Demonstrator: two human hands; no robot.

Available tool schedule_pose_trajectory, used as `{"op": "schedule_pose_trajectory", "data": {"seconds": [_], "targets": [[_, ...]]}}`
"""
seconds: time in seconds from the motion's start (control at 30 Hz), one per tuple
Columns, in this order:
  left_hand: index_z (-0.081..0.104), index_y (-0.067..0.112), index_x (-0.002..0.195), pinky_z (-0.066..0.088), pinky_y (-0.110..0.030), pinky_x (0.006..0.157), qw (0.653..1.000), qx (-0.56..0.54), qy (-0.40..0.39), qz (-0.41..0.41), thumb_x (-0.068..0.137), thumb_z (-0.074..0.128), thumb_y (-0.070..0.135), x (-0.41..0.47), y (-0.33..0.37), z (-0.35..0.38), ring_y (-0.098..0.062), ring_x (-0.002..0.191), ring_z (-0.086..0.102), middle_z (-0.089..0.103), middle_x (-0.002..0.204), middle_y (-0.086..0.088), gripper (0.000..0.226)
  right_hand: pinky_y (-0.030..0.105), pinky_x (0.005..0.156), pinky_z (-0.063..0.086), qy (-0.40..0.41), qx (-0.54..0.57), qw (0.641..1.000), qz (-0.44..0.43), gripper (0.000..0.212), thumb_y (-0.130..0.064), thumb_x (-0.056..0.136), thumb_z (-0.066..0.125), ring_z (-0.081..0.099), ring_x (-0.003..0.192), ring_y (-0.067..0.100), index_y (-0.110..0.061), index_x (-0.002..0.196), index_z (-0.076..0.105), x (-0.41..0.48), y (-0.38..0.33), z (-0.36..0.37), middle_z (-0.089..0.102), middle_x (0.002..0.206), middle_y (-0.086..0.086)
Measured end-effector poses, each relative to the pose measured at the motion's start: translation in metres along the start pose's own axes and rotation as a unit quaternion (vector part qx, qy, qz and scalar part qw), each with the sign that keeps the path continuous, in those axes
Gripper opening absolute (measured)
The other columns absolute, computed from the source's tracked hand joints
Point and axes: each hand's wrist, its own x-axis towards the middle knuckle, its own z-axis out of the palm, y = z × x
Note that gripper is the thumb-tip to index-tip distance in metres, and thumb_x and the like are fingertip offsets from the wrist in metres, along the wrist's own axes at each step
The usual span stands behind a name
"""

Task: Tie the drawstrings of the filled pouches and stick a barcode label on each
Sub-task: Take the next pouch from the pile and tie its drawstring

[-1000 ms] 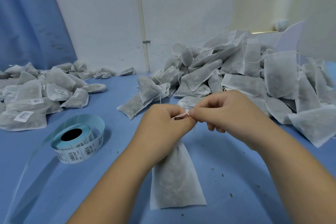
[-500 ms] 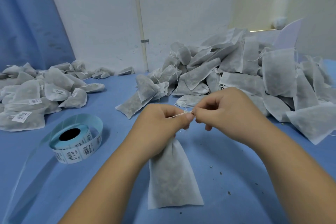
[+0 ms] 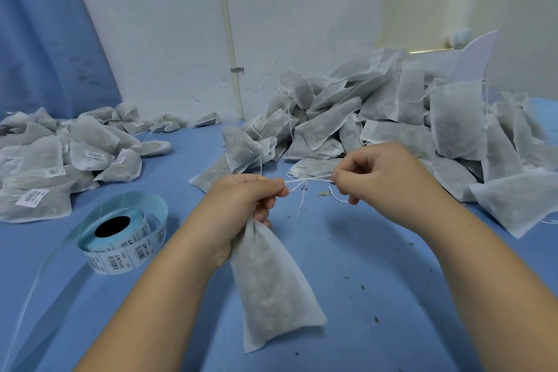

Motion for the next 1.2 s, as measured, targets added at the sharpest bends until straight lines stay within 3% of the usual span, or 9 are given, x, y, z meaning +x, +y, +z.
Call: {"op": "schedule_pose_trajectory", "data": {"seconds": [0.13,0.27,0.4,0.53,0.67,0.77,0.93,1.03,1.2], "targets": [[0.073,0.015,0.062,0.039,-0.024,0.05,1.0,0.019,0.006,-0.001,0.089,0.067,0.016,0.005,-0.006,-0.005,-0.012,0.043,0.037,0.047,0.058,0.001,0.028,0.012,0.042,0.039,0.014,0.008,1.0,-0.002,0.018,-0.015,0.079,0.066,0.062,0.052,0.004,-0.016,0.06,0.067,0.001,0.002,-0.002,0.067,0.061,-0.002],[0.077,0.021,0.07,0.041,-0.027,0.061,0.995,0.1,-0.022,-0.006,0.079,0.076,0.028,0.008,-0.009,-0.012,-0.014,0.058,0.052,0.06,0.065,0.004,0.012,0.014,0.046,0.04,0.04,0.01,0.999,-0.011,0.019,-0.015,0.078,0.064,0.06,0.055,0.012,-0.019,0.06,0.066,0.002,0.004,0.0,0.066,0.061,-0.001],[0.075,0.021,0.097,0.049,-0.02,0.061,0.981,0.131,-0.123,-0.074,0.068,0.075,0.041,0.009,-0.011,-0.025,-0.008,0.069,0.062,0.069,0.08,0.006,0.035,0.021,0.052,0.043,0.088,0.031,0.995,-0.018,0.018,-0.015,0.08,0.063,0.055,0.056,0.01,-0.018,0.063,0.067,0.004,0.005,-0.001,0.063,0.06,-0.002],[0.071,0.013,0.106,0.051,-0.018,0.059,0.957,0.154,-0.215,-0.116,0.074,0.073,0.027,0.007,-0.014,-0.028,-0.004,0.063,0.064,0.069,0.076,0.009,0.036,0.024,0.055,0.045,0.1,0.036,0.994,-0.032,0.022,-0.014,0.081,0.063,0.052,0.053,0.008,-0.02,0.06,0.064,0.005,0.006,-0.001,0.056,0.052,-0.011],[0.074,0.019,0.092,0.053,-0.023,0.061,0.971,0.166,-0.133,-0.112,0.086,0.074,0.021,0.01,-0.018,-0.022,-0.011,0.066,0.066,0.073,0.08,0.002,0.007,0.013,0.049,0.039,0.084,0.065,0.992,-0.065,0.019,-0.014,0.081,0.065,0.049,0.051,0.004,-0.021,0.064,0.066,0.002,0.003,0.004,0.059,0.056,-0.009],[0.07,0.02,0.099,0.053,-0.027,0.055,0.986,0.122,-0.063,-0.093,0.094,0.063,0.027,0.011,-0.02,-0.017,-0.013,0.061,0.066,0.071,0.077,0.004,0.011,0.012,0.053,0.04,0.042,0.045,0.99,-0.124,0.016,-0.012,0.078,0.067,0.05,0.053,0.002,-0.021,0.065,0.068,-0.006,-0.005,0.014,0.063,0.061,-0.01],[0.063,0.023,0.105,0.057,-0.034,0.057,0.997,0.053,-0.02,-0.052,0.099,0.053,0.034,0.011,-0.021,-0.011,-0.021,0.067,0.068,0.072,0.081,0.0,0.016,0.025,0.063,0.046,-0.036,-0.086,0.969,-0.23,0.012,-0.014,0.076,0.068,0.057,0.067,0.009,-0.022,0.068,0.069,-0.016,-0.015,0.032,0.063,0.067,-0.01],[0.061,0.026,0.108,0.058,-0.038,0.061,0.999,0.034,-0.003,-0.032,0.1,0.048,0.035,0.012,-0.02,-0.009,-0.021,0.073,0.071,0.075,0.089,-0.002,0.018,0.031,0.068,0.048,-0.062,-0.143,0.961,-0.228,0.008,-0.019,0.079,0.066,0.053,0.069,0.005,-0.023,0.074,0.07,-0.017,-0.013,0.039,0.059,0.07,-0.011],[0.065,0.024,0.105,0.057,-0.032,0.058,0.999,0.022,0.049,-0.009,0.098,0.052,0.039,0.015,-0.022,-0.006,-0.017,0.077,0.073,0.077,0.094,-0.004,0.022,0.034,0.071,0.048,-0.06,-0.168,0.959,-0.222,0.006,-0.024,0.083,0.064,0.05,0.07,0.005,-0.025,0.08,0.07,-0.016,-0.012,0.04,0.057,0.074,-0.012]]}}
